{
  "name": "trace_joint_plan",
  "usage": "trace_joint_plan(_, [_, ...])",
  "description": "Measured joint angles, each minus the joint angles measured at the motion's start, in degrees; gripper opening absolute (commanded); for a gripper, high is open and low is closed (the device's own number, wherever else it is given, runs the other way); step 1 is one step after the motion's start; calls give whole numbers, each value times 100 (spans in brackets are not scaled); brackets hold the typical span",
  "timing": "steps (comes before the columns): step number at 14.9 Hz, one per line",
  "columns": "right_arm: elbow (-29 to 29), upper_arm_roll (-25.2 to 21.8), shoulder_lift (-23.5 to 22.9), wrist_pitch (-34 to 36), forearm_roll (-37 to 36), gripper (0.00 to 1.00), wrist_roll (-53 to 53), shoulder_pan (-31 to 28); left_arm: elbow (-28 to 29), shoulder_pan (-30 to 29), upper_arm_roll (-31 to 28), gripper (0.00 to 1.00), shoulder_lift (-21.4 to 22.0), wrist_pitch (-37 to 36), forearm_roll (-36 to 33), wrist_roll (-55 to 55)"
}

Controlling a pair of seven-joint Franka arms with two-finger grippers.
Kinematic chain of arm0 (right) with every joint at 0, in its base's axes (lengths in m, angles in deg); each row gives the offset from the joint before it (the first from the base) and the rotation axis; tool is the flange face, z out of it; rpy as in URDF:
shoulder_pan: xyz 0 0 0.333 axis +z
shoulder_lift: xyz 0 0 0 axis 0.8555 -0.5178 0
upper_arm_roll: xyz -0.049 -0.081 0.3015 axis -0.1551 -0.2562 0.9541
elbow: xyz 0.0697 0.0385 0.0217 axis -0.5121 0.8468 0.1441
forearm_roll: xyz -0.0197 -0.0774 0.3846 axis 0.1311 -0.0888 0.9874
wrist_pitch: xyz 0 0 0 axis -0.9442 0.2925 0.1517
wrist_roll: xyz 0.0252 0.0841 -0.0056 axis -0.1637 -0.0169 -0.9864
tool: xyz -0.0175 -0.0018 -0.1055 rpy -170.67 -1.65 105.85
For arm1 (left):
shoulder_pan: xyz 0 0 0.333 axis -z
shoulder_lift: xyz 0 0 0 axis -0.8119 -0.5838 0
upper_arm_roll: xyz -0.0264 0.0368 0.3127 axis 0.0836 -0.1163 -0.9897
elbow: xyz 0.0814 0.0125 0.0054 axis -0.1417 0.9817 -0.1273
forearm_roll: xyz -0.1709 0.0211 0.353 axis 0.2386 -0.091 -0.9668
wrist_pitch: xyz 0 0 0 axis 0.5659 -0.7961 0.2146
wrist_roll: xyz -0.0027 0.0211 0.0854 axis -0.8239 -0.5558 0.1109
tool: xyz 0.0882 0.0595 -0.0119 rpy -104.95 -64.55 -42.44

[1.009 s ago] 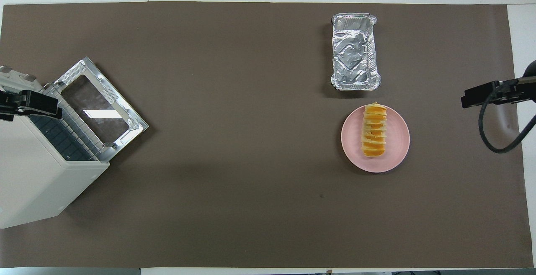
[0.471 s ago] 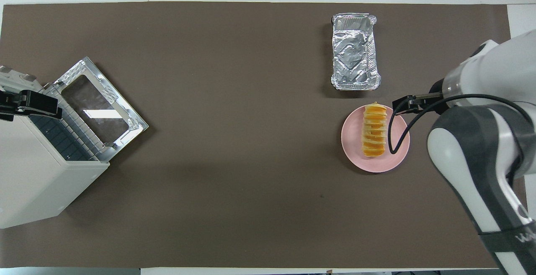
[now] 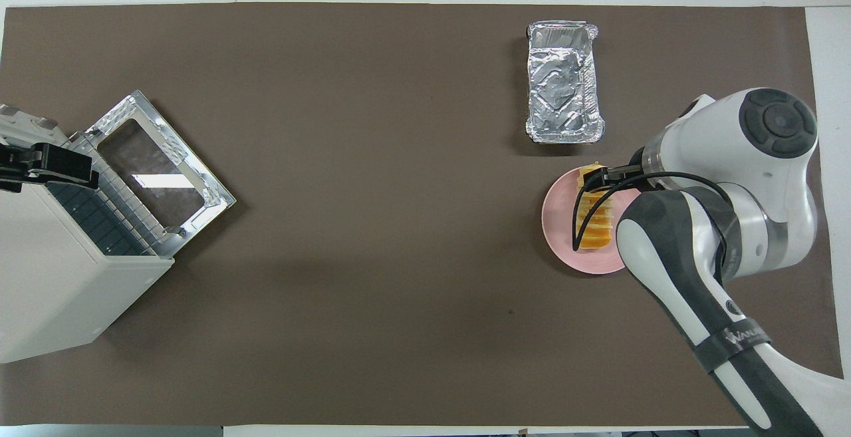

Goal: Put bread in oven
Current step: 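Reach the right gripper down over the orange bread on the plate, then close the right gripper on the stack of orange bread slices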

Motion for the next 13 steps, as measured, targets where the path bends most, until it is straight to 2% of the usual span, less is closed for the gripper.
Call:
trace_joint_plan(4, [221, -9, 22, -257, -2, 100, -363, -7, 0, 0, 0, 100, 0, 0, 0, 0])
trace_joint_plan(11, [419, -9, -76, -707, -11, 100, -382, -8, 0, 0, 0, 100, 0, 0, 0, 0])
trace_joint_plan(12, [424, -9, -116, -747, -12, 96, -382, -8, 0, 0, 0, 100, 0, 0, 0, 0])
trace_joint_plan(13, [424, -9, -147, -782, -13, 63, -382, -8, 0, 0, 0, 100, 0, 0, 0, 0])
